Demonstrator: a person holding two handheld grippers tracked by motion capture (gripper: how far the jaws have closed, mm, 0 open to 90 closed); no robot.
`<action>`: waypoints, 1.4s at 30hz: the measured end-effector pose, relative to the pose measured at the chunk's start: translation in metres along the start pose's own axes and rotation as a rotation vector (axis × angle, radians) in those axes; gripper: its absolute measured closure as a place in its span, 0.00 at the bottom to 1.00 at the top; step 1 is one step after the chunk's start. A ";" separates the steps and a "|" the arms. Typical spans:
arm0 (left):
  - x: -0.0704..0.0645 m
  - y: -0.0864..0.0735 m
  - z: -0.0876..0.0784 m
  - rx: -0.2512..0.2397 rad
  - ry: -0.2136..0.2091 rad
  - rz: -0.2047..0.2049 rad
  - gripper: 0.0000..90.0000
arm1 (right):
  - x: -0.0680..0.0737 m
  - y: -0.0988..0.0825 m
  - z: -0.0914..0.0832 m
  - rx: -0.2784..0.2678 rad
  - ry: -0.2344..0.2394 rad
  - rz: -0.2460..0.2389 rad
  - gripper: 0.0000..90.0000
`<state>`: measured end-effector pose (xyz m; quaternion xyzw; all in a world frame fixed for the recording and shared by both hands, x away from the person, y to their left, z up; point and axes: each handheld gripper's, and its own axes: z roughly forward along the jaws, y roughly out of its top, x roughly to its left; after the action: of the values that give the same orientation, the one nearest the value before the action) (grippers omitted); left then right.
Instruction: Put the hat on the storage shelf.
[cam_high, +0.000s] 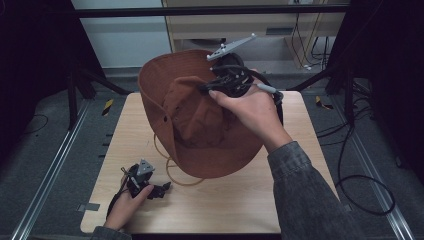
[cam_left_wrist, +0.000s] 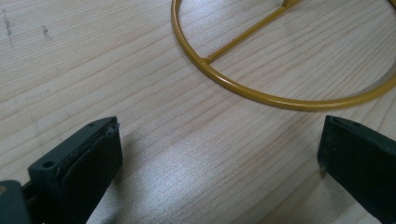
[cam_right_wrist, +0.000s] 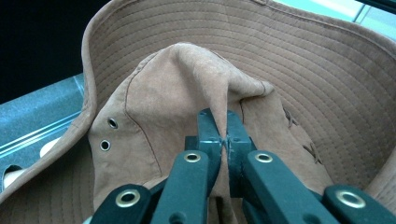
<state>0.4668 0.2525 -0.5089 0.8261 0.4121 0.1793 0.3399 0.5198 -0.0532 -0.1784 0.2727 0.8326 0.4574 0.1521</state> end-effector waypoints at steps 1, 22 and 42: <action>0.000 0.000 0.000 0.000 0.000 0.000 0.00 | 0.000 0.000 0.001 -0.002 0.001 0.000 0.99; 0.000 0.000 0.000 0.001 0.000 -0.001 0.00 | 0.007 0.005 0.011 -0.014 0.028 -0.002 0.99; 0.000 0.000 0.000 0.000 0.001 -0.001 0.00 | 0.011 0.011 0.026 -0.001 0.046 -0.004 0.99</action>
<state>0.4667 0.2523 -0.5088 0.8259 0.4128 0.1793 0.3397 0.5273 -0.0240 -0.1836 0.2602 0.8361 0.4639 0.1341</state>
